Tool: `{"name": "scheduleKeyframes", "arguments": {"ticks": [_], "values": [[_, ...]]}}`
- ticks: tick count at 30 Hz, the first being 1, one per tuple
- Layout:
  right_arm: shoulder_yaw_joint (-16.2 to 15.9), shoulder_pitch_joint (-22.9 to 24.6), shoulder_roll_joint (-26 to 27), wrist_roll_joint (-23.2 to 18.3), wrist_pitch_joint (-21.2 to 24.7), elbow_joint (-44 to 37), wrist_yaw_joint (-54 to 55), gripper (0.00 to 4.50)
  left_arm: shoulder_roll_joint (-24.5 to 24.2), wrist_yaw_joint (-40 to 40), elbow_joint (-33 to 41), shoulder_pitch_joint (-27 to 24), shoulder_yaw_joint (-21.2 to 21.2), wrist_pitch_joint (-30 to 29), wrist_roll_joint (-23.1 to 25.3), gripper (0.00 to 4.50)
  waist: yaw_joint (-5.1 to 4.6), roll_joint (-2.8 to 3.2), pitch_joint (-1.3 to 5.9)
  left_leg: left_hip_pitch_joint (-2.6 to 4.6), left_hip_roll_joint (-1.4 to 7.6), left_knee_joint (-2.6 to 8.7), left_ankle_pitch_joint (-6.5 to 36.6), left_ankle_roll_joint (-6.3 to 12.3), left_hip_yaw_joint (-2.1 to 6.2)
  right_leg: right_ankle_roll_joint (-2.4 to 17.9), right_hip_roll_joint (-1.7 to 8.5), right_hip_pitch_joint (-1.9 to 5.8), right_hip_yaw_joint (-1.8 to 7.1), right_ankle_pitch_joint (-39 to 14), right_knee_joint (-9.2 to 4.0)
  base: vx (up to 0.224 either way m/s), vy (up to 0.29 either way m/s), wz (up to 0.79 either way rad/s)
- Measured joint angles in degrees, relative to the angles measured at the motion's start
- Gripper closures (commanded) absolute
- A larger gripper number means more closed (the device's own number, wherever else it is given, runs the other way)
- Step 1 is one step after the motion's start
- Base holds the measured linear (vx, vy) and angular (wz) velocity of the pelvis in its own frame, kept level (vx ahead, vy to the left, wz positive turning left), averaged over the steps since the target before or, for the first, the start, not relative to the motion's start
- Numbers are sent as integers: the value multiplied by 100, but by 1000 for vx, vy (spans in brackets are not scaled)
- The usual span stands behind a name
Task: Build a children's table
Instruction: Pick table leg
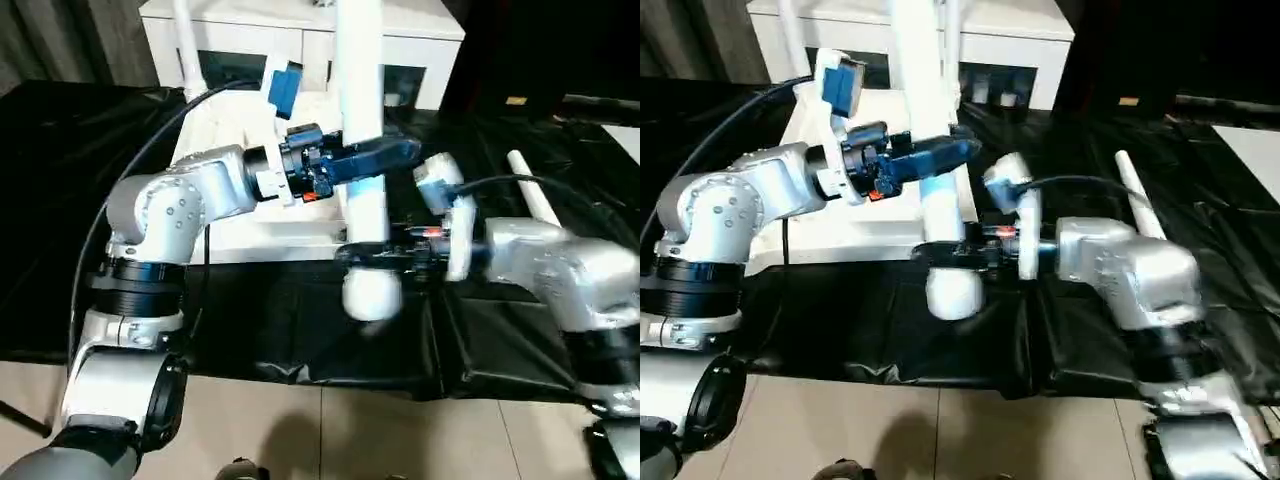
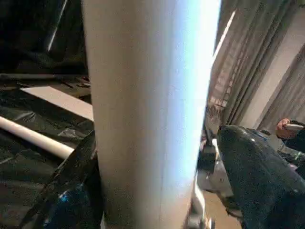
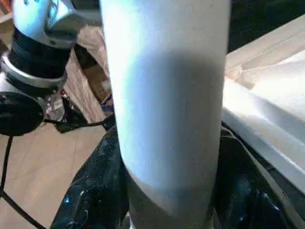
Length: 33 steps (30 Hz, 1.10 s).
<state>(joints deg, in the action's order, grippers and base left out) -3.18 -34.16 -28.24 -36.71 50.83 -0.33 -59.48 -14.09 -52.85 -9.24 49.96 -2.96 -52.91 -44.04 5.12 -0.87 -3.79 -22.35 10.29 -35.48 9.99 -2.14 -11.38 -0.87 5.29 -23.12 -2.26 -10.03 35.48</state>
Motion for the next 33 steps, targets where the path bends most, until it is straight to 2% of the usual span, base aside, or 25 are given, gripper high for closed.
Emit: {"name": "scheduleKeyframes", "arguments": {"ticks": [2, 3, 5, 9, 12, 15, 17, 18, 21, 23, 24, 25, 26, 28, 30, 31, 32, 33], "values": [[317, 97, -81, -98, 51, -109, 139, 260, 7, -35, 11, -103, 24, -6, -3, 48, -5, 4, -1, -1, 0, 2, 0, 0, -1, 2, 0, 1, -1, 1, -9, 0, 0, 0], [524, 191, -134, -156, 103, -172, 235, 262, 7, -61, 59, -221, 80, 54, 11, 28, -7, 8, 2, 0, -1, 7, 0, 0, -1, 3, 0, 4, -1, 2, -16, 0, 0, 0], [727, 320, -170, -175, 164, -175, 410, 263, 43, -41, 35, -294, 168, 177, 123, 19, -11, 12, 0, -1, 0, 7, 0, 1, 0, 3, -1, 4, -3, 2, -17, 0, 0, 0], [717, 438, -23, -269, 273, -400, 546, 264, 245, 341, -226, -271, 170, 698, 522, 19, -41, 78, 8, 1, 0, 13, 0, 1, -1, 3, -1, 2, -3, 3, -17, 0, 0, 0], [760, 491, 31, -310, 275, -449, 775, 264, 263, 617, -224, -311, 90, 949, 632, 19, -49, 99, 17, 6, 1, 27, 0, 0, 1, 2, -2, 2, -6, 2, -20, 0, 0, 0], [813, 653, 268, 64, -50, -544, 1434, 264, 278, 1473, -97, -773, -225, 1519, 1051, 19, -107, 166, 44, 9, -4, 44, 0, 0, -1, 2, -2, 3, -4, 2, -38, 0, 0, 0], [828, 918, 414, 704, -649, -592, 2136, 264, 242, 2251, 148, -1422, -335, 2184, 1722, 19, -154, 169, 49, 11, -3, 59, 0, -1, 1, -5, -3, 4, -9, -2, -48, 0, 0, 0], [835, 1049, 403, 939, -801, -588, 2342, 264, 179, 2483, 168, -1692, -370, 2358, 1956, 19, -165, 167, 46, 3, -4, 61, -1, -2, 2, -12, -3, 0, -15, -6, -50, 0, 0, 0], [824, 1603, 442, 1438, -1009, -791, 2904, 264, 187, 3308, 693, -2705, -546, 2776, 2740, 19, -183, 156, 44, -14, -4, 75, 2, -2, 2, -29, -3, -9, -18, -17, -61, 0, 0, 0], [773, 1923, 664, 1598, -1101, -1074, 3235, 264, 238, 3820, 1166, -3340, -564, 3095, 3251, 19, -189, 152, 43, -16, -4, 92, 2, -2, 2, -33, -4, -14, -20, -20, -72, 0, 0, 0], [742, 1966, 745, 1627, -1114, -1124, 3339, 264, 275, 3961, 1245, -3468, -561, 3169, 3382, 19, -188, 152, 43, -16, -3, 92, 1, -2, 2, -34, -4, -15, -22, -20, -70, 0, 0, 0], [722, 2008, 900, 1701, -1183, -1191, 3526, 264, 378, 4184, 1375, -3585, -552, 3259, 3514, 19, -197, 119, 41, -13, -3, 96, 0, -2, 0, -35, -4, -16, -21, -21, -69, 0, 0, 0], [671, 2057, 1067, 1808, -1359, -1260, 3729, 264, 565, 4409, 1483, -3653, -562, 3325, 3593, 19, -173, 101, 44, -12, 0, 95, -1, -3, 3, -46, -5, -13, -25, -28, -67, 0, 0, 0], [527, 2060, 1204, 2020, -1667, -1291, 3972, 264, 645, 4662, 1489, -3660, -470, 3406, 3717, 19, -170, 89, 46, -13, -2, 96, 0, -4, -3, -73, -6, -8, -13, -44, -69, 0, 0, 0], [410, 2087, 1407, 2259, -2026, -1276, 4225, 264, 670, 4885, 1474, -3654, -346, 3586, 3900, 19, -199, 94, 45, -8, 4, 96, -2, -9, 27, -73, -34, 18, -15, -43, -99, 0, 0, 0], [368, 2098, 1471, 2299, -2120, -1249, 4276, 264, 688, 4941, 1462, -3647, -319, 3629, 3946, 19, -231, 113, 39, 2, 31, 98, -8, -20, 64, -66, -84, 38, -18, -38, -148, 0, 0, 0], [352, 2118, 1559, 2282, -2175, -1224, 4267, 264, 723, 5010, 1432, -3617, -287, 3686, 4035, 19, -297, 130, 34, 12, 86, 106, -20, -39, 122, -12, -129, 86, -71, -21, -184, 0, 0, 0], [379, 2152, 1632, 2178, -2177, -1224, 4162, 264, 781, 5059, 1348, -3515, -291, 3692, 4051, 19, -321, 129, 34, 21, 140, 105, -38, -67, 140, 81, -147, 113, -139, -18, -158, 0, 0, 0]]}}
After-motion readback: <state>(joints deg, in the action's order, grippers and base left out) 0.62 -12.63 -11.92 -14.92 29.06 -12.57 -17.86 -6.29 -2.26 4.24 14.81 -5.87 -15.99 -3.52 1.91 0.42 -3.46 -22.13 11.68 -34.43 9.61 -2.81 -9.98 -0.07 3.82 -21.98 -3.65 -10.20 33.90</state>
